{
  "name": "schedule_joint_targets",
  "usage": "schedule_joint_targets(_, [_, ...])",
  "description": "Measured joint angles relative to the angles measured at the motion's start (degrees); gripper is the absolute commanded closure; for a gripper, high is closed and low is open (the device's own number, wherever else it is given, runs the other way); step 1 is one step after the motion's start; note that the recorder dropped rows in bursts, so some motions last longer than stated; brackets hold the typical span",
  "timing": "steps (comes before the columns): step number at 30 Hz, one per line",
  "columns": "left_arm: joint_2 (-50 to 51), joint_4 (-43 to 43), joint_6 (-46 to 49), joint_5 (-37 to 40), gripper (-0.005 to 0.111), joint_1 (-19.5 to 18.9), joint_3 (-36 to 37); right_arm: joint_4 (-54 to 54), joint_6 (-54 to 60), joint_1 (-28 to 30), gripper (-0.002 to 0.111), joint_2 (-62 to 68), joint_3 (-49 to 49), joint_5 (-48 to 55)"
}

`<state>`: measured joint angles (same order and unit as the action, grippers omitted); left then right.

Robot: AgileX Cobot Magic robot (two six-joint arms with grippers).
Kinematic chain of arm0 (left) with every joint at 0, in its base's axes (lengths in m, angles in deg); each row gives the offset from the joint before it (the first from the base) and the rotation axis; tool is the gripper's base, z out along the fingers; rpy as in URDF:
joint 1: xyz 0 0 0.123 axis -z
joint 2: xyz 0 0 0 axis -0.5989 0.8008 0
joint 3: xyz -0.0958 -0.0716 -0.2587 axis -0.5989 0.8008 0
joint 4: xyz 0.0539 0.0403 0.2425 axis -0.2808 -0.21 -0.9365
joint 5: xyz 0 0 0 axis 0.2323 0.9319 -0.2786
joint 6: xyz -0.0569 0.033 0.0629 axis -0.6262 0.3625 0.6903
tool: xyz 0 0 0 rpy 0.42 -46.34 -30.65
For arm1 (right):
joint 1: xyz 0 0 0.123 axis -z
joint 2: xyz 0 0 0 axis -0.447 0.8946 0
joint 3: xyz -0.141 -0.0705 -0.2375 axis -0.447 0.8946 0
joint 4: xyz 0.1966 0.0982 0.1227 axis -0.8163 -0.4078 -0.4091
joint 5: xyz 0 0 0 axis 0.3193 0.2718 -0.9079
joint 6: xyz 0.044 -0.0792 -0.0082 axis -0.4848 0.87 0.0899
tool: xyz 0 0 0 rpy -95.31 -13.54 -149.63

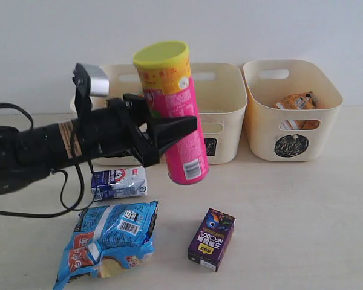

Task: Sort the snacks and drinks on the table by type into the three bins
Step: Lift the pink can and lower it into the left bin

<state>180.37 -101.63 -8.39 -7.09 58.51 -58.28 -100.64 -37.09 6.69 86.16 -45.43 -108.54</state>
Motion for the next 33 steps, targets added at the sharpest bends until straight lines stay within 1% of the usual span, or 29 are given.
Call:
schedule_joint_targets(2, [-6.14, -0.37, -1.39, 6.78, 0.103, 0.00, 0.00, 0.00, -0.10, 0.00, 0.108, 0.00, 0.00, 0.00])
schedule_joint_targets(4, [-12.65, 0.03, -1.90, 16.87, 0.103, 0.00, -0.15, 0.00, -0.10, 0.00, 0.108, 0.00, 0.00, 0.00])
schedule_joint_targets(5, [-14.85, 0.87, -1.90, 20.13, 0.103, 0.00, -0.40, 0.00, -0.10, 0.00, 0.108, 0.00, 0.00, 0.00])
schedule_joint_targets(6, [-16.84, 2.11, -1.90, 25.07, 0.103, 0.00, -0.82, 0.00, -0.10, 0.00, 0.108, 0.00, 0.00, 0.00])
schedule_joint_targets(9, [-21.09, 5.59, -1.90, 34.97, 0.103, 0.00, -3.15, 0.00, -0.10, 0.00, 0.108, 0.00, 0.00, 0.00])
schedule_joint_targets(11, [-22.06, 6.49, -1.79, 39.03, 0.103, 0.00, -5.10, 0.00, -0.10, 0.00, 0.108, 0.00, 0.00, 0.00])
schedule_joint_targets(15, [-22.23, 7.38, -1.69, 43.47, 0.103, 0.00, -9.94, 0.00, -0.10, 0.00, 0.108, 0.00, 0.04, 0.00])
schedule_joint_targets(19, [-19.67, 10.51, -1.18, 45.42, 0.103, -0.86, -15.53, 0.00, -0.10, 0.00, 0.108, 0.00, 0.04, 0.00])
schedule_joint_targets(27, [-8.84, 12.61, -0.59, 47.32, 0.103, -5.11, -26.02, 0.00, -0.22, 0.00, 0.108, 0.00, 0.13, 0.00])
schedule_joint_targets(33, [0.89, 12.61, -0.59, 49.32, 0.103, -6.74, -33.13, 0.00, -0.22, 0.00, 0.108, 0.00, 0.13, 0.00])
